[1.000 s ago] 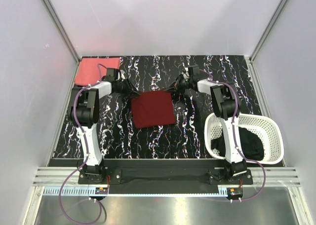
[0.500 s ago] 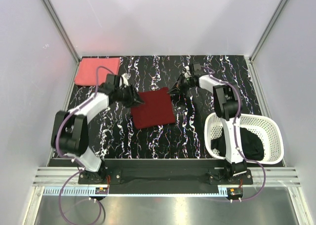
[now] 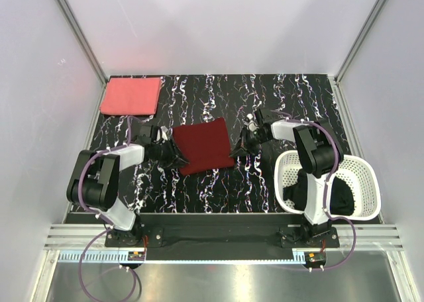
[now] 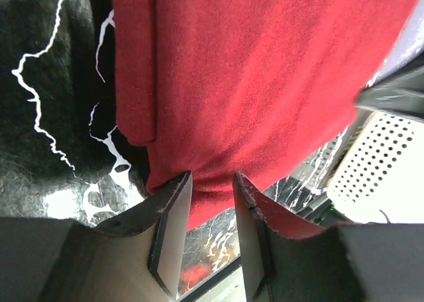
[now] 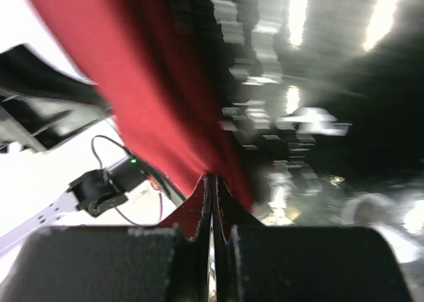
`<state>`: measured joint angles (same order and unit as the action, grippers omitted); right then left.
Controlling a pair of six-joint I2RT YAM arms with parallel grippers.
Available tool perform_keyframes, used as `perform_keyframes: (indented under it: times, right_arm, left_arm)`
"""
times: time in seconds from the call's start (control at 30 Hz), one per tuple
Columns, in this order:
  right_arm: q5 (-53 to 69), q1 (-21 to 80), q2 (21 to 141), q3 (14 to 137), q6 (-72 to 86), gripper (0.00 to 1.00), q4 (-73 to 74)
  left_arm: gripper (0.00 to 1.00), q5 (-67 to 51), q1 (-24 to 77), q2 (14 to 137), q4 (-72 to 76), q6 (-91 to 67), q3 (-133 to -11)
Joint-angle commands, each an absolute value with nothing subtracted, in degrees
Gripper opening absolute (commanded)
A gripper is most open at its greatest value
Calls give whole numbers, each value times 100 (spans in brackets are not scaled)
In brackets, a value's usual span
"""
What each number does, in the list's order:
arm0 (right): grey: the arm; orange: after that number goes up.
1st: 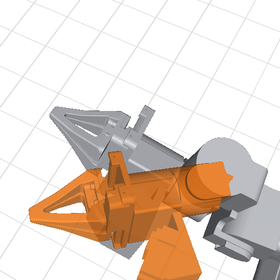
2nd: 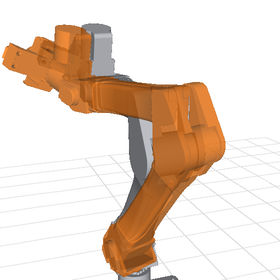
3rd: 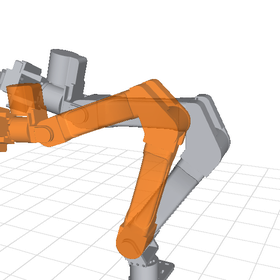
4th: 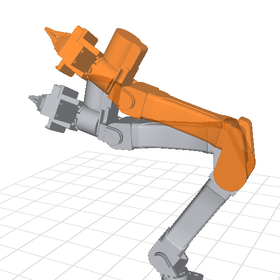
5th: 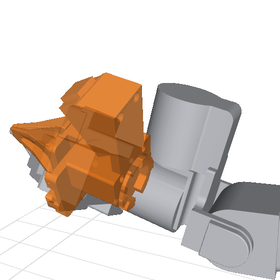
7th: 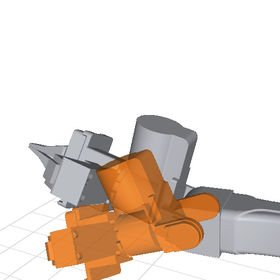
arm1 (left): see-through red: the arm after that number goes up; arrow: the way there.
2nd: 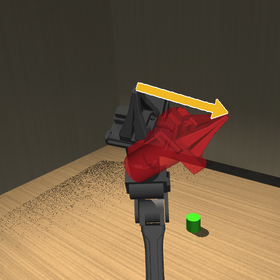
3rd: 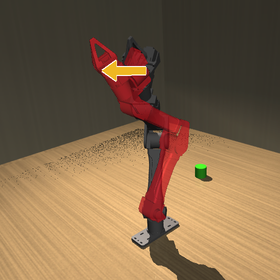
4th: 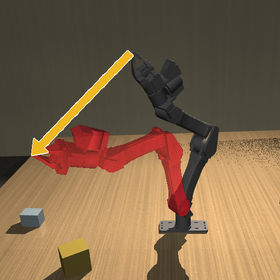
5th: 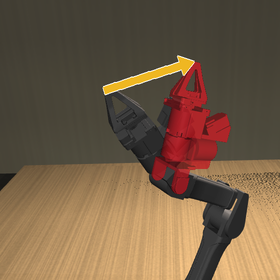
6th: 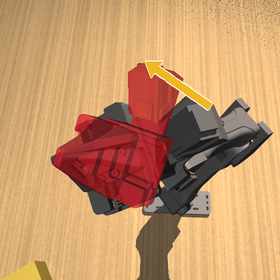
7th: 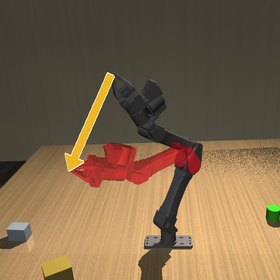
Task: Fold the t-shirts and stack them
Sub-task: Neatly place the folded tshirt to the corner
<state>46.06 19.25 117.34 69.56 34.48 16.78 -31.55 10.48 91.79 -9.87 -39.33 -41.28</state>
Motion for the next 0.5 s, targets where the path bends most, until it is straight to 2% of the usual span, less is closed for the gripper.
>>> perform_keyframes:
  times: [0.0, 0.13, 0.27, 0.33, 0.47]
  right_arm:
    - [4369, 1890, 11795, 6864, 3244, 0, 1625]
    - [3684, 1898, 11480, 7240, 2753, 0, 2441]
    - [2577, 2074, 11084, 7927, 2268, 1, 3479]
    - [2269, 2223, 10900, 8278, 2101, 8, 3927]
    - [1022, 3152, 10793, 8920, 1776, 26, 4595]
  left_arm:
    - [39, -2874, 1028, 9107, -677, -3815, -3823]
    - [41, -2760, 1064, 8187, -1491, -3639, -3885]
    - [62, -1979, 1029, 6910, -2783, -3551, -4227]
    - [64, -1364, 1011, 6489, -3505, -3577, -4525]
    - [70, -459, 914, 5619, -4454, -3866, -4921]
